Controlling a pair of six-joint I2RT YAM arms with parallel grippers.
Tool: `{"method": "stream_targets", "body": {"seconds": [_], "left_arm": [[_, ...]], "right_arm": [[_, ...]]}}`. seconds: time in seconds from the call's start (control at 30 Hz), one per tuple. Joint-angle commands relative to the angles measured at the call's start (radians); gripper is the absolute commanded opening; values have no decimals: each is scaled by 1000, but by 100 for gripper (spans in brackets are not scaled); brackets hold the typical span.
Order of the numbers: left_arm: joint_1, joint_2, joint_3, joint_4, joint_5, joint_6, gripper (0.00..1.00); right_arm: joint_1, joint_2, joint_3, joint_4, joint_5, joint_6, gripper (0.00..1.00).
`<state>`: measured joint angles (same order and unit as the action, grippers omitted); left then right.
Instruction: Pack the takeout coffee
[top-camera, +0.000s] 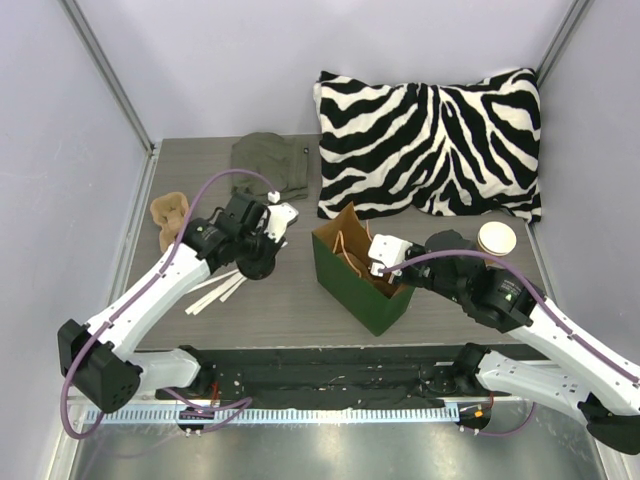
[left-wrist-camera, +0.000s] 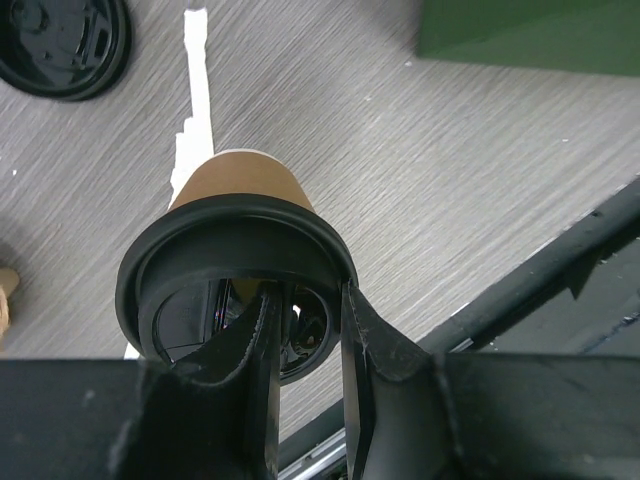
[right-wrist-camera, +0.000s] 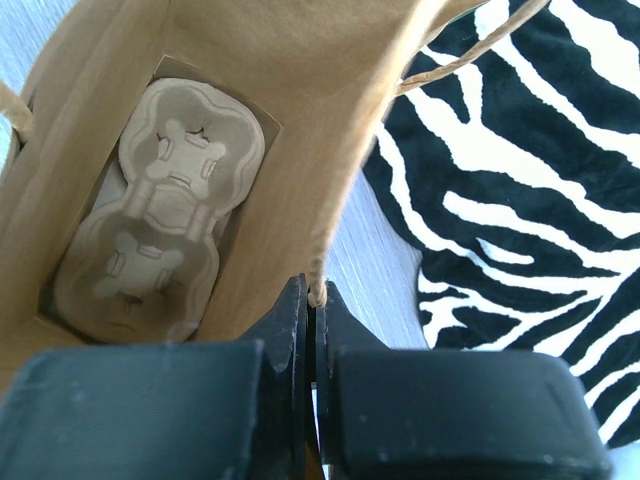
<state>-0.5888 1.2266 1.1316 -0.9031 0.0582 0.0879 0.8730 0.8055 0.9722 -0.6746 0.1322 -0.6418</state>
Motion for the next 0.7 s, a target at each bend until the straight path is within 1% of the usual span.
{"method": "stream_targets", "body": {"seconds": [0.0,0.07,0.17,0.27,0.4,0.5,0.53,0.6,0.63,0.67], "left_arm": [[-3,19,37,-40,71,36,25],[-23,30,1,-36,77,47,29],[-49,69,-30,1,75,49,30],[-68,117,-35,24,63,47,31],[-72,166,-35,47,48,58,37],[-72,178,-32,49,38,64,48],[-72,178,-20,46,37,67,56],[-72,175,-3,30,35,69,62],[-72,171,11,24,34,72,67],[-72,162,16,14,29,75,69]], "right_arm": [[-3,3,29,21,-34,27,1],[-3,6,31,21,-34,28,1],[-3,11,31,20,-33,28,1],[-3,12,37,12,-31,25,1],[-3,12,42,6,-28,22,1],[-3,15,40,4,-25,22,1],[-3,15,42,6,-26,24,1],[-3,15,40,4,-26,22,1],[-3,14,40,3,-28,22,1],[-3,14,42,4,-28,21,1]]}}
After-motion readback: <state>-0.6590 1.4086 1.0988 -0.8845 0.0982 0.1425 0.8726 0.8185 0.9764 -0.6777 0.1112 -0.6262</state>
